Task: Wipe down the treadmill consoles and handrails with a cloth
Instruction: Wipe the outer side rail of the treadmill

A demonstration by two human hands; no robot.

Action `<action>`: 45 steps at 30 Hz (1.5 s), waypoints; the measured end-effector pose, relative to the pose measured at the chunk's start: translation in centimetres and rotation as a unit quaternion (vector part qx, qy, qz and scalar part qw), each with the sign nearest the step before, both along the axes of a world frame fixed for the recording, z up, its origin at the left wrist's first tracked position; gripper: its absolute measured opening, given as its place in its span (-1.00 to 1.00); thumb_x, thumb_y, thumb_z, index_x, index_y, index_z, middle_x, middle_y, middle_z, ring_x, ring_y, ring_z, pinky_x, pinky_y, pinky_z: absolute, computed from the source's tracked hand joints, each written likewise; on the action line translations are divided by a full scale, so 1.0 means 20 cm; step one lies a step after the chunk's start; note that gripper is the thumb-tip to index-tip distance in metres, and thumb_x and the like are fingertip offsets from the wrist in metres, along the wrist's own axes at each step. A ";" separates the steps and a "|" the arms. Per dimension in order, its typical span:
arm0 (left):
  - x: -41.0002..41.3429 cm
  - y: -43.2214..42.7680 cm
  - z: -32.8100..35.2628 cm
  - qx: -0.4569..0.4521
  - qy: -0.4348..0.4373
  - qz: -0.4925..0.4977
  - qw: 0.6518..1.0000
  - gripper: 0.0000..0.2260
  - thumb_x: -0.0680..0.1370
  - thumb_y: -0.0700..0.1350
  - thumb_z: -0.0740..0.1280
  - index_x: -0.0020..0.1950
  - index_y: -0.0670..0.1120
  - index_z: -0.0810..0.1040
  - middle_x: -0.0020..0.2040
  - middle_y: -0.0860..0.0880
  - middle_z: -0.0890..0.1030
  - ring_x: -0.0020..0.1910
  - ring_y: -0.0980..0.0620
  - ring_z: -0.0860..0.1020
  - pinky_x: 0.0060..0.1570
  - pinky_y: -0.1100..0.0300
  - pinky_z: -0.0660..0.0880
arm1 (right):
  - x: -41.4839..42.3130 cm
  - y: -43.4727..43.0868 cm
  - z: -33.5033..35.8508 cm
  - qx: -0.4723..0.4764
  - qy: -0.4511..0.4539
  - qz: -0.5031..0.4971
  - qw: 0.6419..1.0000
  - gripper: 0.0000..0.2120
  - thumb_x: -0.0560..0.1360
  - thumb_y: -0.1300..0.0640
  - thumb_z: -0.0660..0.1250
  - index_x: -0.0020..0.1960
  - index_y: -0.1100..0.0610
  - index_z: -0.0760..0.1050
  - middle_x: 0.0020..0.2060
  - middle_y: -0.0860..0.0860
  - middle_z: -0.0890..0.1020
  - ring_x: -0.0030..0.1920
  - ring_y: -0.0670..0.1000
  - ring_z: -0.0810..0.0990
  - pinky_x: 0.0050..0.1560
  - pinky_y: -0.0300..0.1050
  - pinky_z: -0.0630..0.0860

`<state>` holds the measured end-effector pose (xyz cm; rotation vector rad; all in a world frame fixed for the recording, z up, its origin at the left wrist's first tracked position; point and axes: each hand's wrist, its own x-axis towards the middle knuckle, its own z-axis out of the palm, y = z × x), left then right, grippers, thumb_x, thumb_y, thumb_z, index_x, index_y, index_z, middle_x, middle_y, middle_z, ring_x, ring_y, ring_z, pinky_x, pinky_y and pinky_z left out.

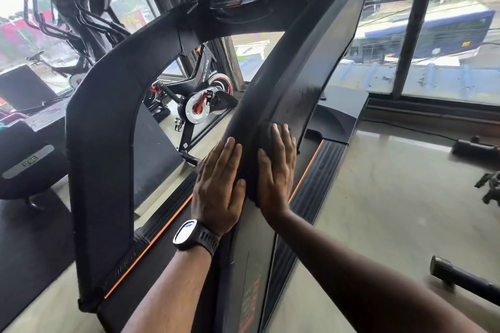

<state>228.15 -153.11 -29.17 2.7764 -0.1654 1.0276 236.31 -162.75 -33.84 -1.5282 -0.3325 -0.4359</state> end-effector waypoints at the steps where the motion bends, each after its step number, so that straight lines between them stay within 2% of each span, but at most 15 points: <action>1: 0.00 0.00 0.00 -0.002 0.001 0.002 1.000 -0.46 0.53 -0.14 0.20 0.52 -0.23 0.35 0.55 -0.16 0.31 0.57 -0.09 0.23 0.43 -0.21 0.30 | 0.04 0.00 0.01 -0.005 0.000 -0.014 1.000 -0.49 0.61 -0.04 0.17 0.56 -0.11 0.29 0.60 -0.06 0.25 0.62 0.03 0.11 0.60 0.04 0.07; 5: 0.00 0.00 0.00 0.000 -0.002 -0.004 1.000 -0.46 0.54 -0.14 0.19 0.53 -0.23 0.35 0.55 -0.16 0.31 0.57 -0.10 0.23 0.44 -0.20 0.30 | 0.02 0.01 0.02 0.060 0.159 -0.020 0.985 -0.42 0.58 -0.16 0.10 0.59 -0.11 0.25 0.59 -0.03 0.26 0.60 0.00 0.14 0.56 0.16 0.14; 8: 0.00 0.00 0.00 -0.013 -0.012 -0.015 1.000 -0.48 0.55 -0.15 0.19 0.52 -0.23 0.36 0.55 -0.16 0.33 0.57 -0.09 0.24 0.48 -0.15 0.27 | -0.09 0.01 0.03 -0.007 0.003 0.004 1.000 -0.46 0.61 -0.08 0.14 0.58 -0.08 0.26 0.61 -0.04 0.22 0.63 0.05 0.07 0.61 0.03 0.04; 10: 0.00 0.00 0.02 -0.030 -0.019 -0.020 0.999 -0.49 0.55 -0.15 0.19 0.51 -0.22 0.38 0.54 -0.15 0.34 0.56 -0.08 0.25 0.50 -0.08 0.25 | -0.02 0.00 0.08 -0.053 -0.043 -0.016 0.998 -0.48 0.59 -0.04 0.18 0.56 -0.07 0.32 0.61 -0.04 0.22 0.62 0.08 0.08 0.60 0.01 0.07; 16: 0.00 -0.01 0.03 -0.028 0.003 0.001 1.000 -0.47 0.53 -0.12 0.21 0.51 -0.20 0.39 0.53 -0.13 0.36 0.53 -0.07 0.30 0.47 -0.03 0.28 | -0.06 0.03 0.13 0.058 0.144 -0.042 0.987 -0.39 0.54 -0.22 0.06 0.57 -0.12 0.28 0.58 -0.06 0.28 0.58 -0.05 0.17 0.54 0.13 0.18; 20: 0.04 0.00 0.10 -0.018 0.018 -0.005 1.000 -0.49 0.54 -0.08 0.20 0.48 -0.20 0.43 0.51 -0.15 0.39 0.50 -0.09 0.36 0.43 -0.02 0.34 | -0.02 0.00 0.15 -0.054 -0.021 -0.030 0.998 -0.47 0.58 -0.07 0.19 0.55 -0.05 0.36 0.59 -0.05 0.26 0.61 0.05 0.14 0.58 0.10 0.14; 22: 0.10 0.01 0.14 -0.016 0.040 -0.018 0.999 -0.49 0.56 -0.05 0.19 0.49 -0.21 0.41 0.52 -0.16 0.38 0.51 -0.09 0.35 0.42 -0.05 0.36 | 0.09 -0.02 0.17 -0.040 -0.007 -0.040 0.998 -0.47 0.56 -0.06 0.18 0.52 -0.03 0.39 0.57 -0.03 0.30 0.59 0.02 0.19 0.56 0.13 0.18; 25: 0.18 0.00 0.19 -0.016 0.077 -0.028 0.997 -0.44 0.58 0.01 0.14 0.54 -0.20 0.34 0.55 -0.16 0.32 0.55 -0.07 0.27 0.45 -0.05 0.34 | 0.11 0.00 0.17 0.054 0.128 -0.051 0.989 -0.40 0.54 -0.18 0.08 0.56 -0.10 0.31 0.55 -0.10 0.33 0.57 -0.07 0.22 0.54 0.12 0.19; 27: 0.23 0.00 0.22 -0.023 0.090 -0.033 0.995 -0.43 0.58 0.04 0.11 0.55 -0.19 0.32 0.57 -0.15 0.29 0.57 -0.03 0.23 0.49 -0.01 0.28 | 0.03 0.01 0.17 0.047 0.175 -0.036 0.983 -0.34 0.51 -0.22 0.08 0.60 -0.14 0.23 0.57 -0.11 0.29 0.58 -0.08 0.20 0.57 0.08 0.17; 30: 0.30 0.00 0.27 -0.032 0.104 -0.046 0.993 -0.41 0.57 0.05 0.07 0.55 -0.19 0.31 0.58 -0.14 0.27 0.58 -0.02 0.20 0.54 0.07 0.18 | 0.00 -0.02 0.17 -0.002 0.094 -0.028 0.995 -0.35 0.51 -0.19 0.15 0.59 -0.12 0.24 0.59 -0.10 0.25 0.58 -0.11 0.18 0.54 -0.12 0.13; 32: 0.35 0.00 0.31 -0.032 0.112 -0.050 0.992 -0.43 0.57 0.01 0.10 0.56 -0.19 0.31 0.58 -0.14 0.26 0.58 -0.01 0.19 0.55 0.14 0.12 | 0.12 -0.03 0.18 -0.014 0.062 -0.040 0.997 -0.42 0.55 -0.13 0.19 0.56 -0.13 0.30 0.57 -0.10 0.31 0.56 -0.11 0.22 0.51 -0.14 0.17; 37: 0.44 -0.05 0.35 -0.026 0.125 -0.039 0.991 -0.39 0.54 -0.02 0.12 0.58 -0.18 0.25 0.60 -0.13 0.22 0.60 -0.02 0.15 0.55 0.12 0.11 | 0.20 -0.01 0.17 0.055 0.258 -0.046 0.964 -0.43 0.54 -0.17 0.15 0.55 -0.19 0.29 0.52 -0.07 0.39 0.51 0.01 0.35 0.51 0.08 0.28; 40: 0.46 -0.06 0.35 -0.013 0.118 -0.033 0.992 -0.38 0.54 -0.02 0.13 0.60 -0.17 0.21 0.61 -0.13 0.19 0.60 -0.02 0.12 0.56 0.10 0.12 | 0.17 -0.02 0.19 0.038 0.093 -0.040 0.994 -0.46 0.58 -0.11 0.18 0.56 -0.15 0.32 0.55 -0.10 0.33 0.55 -0.11 0.25 0.51 -0.08 0.23; 42: 0.45 -0.05 0.34 -0.011 0.114 -0.030 0.993 -0.38 0.55 -0.02 0.14 0.60 -0.16 0.20 0.61 -0.13 0.19 0.60 -0.01 0.11 0.55 0.12 0.11 | 0.28 -0.03 0.21 0.008 0.027 -0.044 0.999 -0.48 0.60 -0.09 0.17 0.56 -0.08 0.35 0.55 -0.07 0.34 0.55 -0.10 0.24 0.53 -0.03 0.24; 45: 0.45 -0.05 0.34 0.001 0.114 -0.033 0.993 -0.38 0.56 0.00 0.11 0.60 -0.18 0.20 0.61 -0.14 0.18 0.61 -0.02 0.11 0.56 0.10 0.10 | 0.36 -0.04 0.16 0.037 0.138 -0.063 0.988 -0.48 0.59 -0.14 0.13 0.55 -0.19 0.31 0.52 -0.11 0.37 0.52 -0.05 0.32 0.50 0.13 0.30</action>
